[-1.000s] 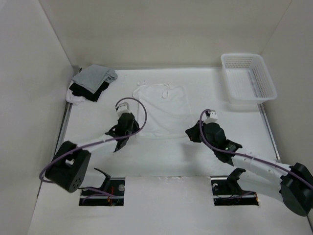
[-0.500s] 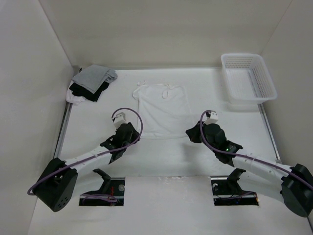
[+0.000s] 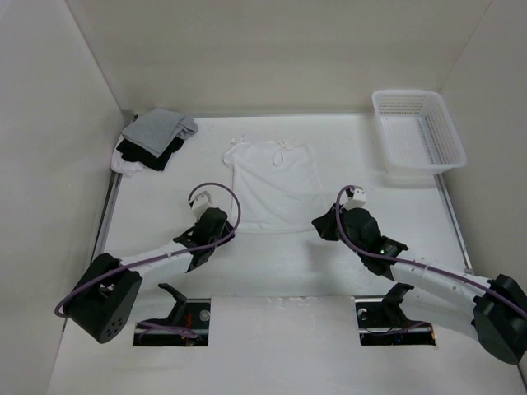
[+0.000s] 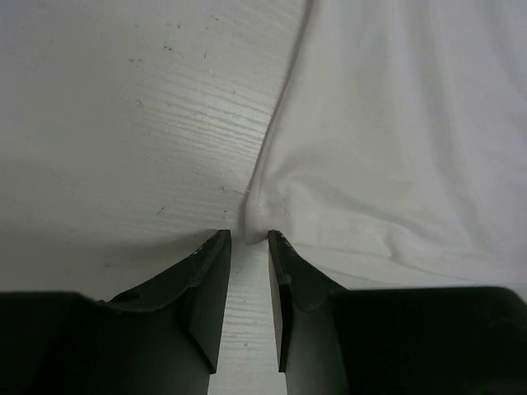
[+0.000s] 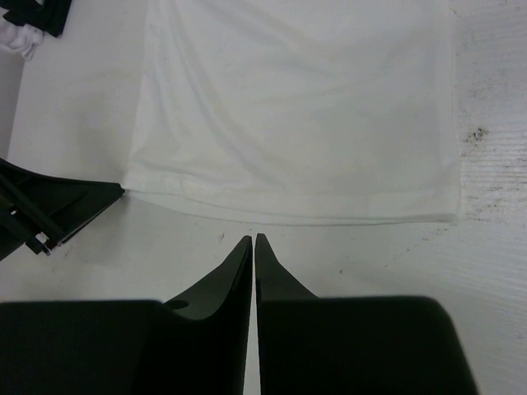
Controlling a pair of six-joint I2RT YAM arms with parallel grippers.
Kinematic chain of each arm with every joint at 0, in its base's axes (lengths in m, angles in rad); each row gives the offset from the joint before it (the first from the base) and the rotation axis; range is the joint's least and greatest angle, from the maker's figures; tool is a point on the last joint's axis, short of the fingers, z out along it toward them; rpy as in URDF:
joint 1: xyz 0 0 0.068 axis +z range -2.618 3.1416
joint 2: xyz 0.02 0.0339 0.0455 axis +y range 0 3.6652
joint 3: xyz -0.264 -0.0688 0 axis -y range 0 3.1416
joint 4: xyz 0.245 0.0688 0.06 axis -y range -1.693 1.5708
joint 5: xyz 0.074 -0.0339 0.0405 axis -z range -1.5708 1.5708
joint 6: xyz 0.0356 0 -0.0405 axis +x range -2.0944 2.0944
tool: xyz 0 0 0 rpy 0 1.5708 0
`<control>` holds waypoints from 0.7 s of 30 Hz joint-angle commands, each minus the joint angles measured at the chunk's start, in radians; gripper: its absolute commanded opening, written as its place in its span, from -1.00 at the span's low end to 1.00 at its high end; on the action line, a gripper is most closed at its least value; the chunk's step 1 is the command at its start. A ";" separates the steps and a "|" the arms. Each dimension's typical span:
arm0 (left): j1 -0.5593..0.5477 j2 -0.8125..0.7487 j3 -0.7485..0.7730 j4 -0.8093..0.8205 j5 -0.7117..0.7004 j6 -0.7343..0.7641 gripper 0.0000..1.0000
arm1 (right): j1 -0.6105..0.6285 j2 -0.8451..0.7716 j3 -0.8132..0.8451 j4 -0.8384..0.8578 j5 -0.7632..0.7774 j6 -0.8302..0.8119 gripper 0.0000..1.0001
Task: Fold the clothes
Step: Flatten the tank top out
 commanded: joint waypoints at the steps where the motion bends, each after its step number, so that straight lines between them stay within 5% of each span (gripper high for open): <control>1: 0.010 0.022 0.014 0.022 -0.010 -0.022 -0.52 | 0.009 0.005 -0.007 0.042 -0.001 -0.010 -0.83; 8: -0.002 -0.096 -0.042 0.075 0.016 -0.030 -0.60 | 0.009 0.028 -0.004 0.045 -0.001 -0.010 -0.81; 12: 0.018 -0.137 -0.053 0.059 0.033 -0.040 -0.44 | 0.009 0.056 0.007 0.054 -0.008 -0.011 -0.80; 21: 0.042 0.005 -0.004 0.099 0.046 -0.030 -0.32 | 0.032 0.065 0.012 0.064 -0.015 -0.002 -0.80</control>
